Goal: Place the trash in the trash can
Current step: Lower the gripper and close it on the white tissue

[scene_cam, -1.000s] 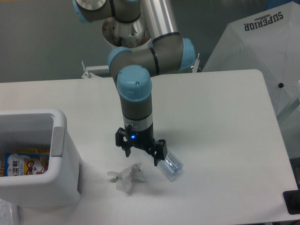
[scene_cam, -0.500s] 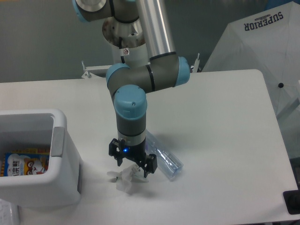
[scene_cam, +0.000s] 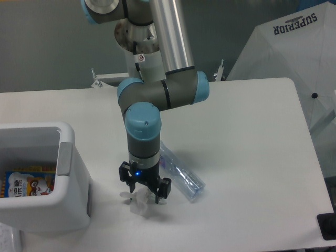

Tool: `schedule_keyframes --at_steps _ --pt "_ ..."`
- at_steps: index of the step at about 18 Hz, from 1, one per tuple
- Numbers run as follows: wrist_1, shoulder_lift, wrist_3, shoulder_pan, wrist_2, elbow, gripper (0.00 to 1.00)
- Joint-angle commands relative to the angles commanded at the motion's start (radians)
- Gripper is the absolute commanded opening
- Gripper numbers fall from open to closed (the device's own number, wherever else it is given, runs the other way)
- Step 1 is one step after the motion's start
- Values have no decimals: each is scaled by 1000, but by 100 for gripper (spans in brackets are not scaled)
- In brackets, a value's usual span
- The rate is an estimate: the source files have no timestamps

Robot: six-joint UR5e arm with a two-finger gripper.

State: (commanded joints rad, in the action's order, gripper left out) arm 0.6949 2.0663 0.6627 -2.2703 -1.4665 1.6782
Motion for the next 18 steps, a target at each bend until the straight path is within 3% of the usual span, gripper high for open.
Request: schedule_keyframes --at_steps 3,6,13,15,18 --pt "2 -5 -5 0 0 0 24" --pt "2 -11 -31 0 0 0 1" --pt "2 -37 -98 -6 12 -40 0" --pt "2 -37 -145 -11 50 -86 0" --pt "2 -35 -318 -18 116 -197 0"
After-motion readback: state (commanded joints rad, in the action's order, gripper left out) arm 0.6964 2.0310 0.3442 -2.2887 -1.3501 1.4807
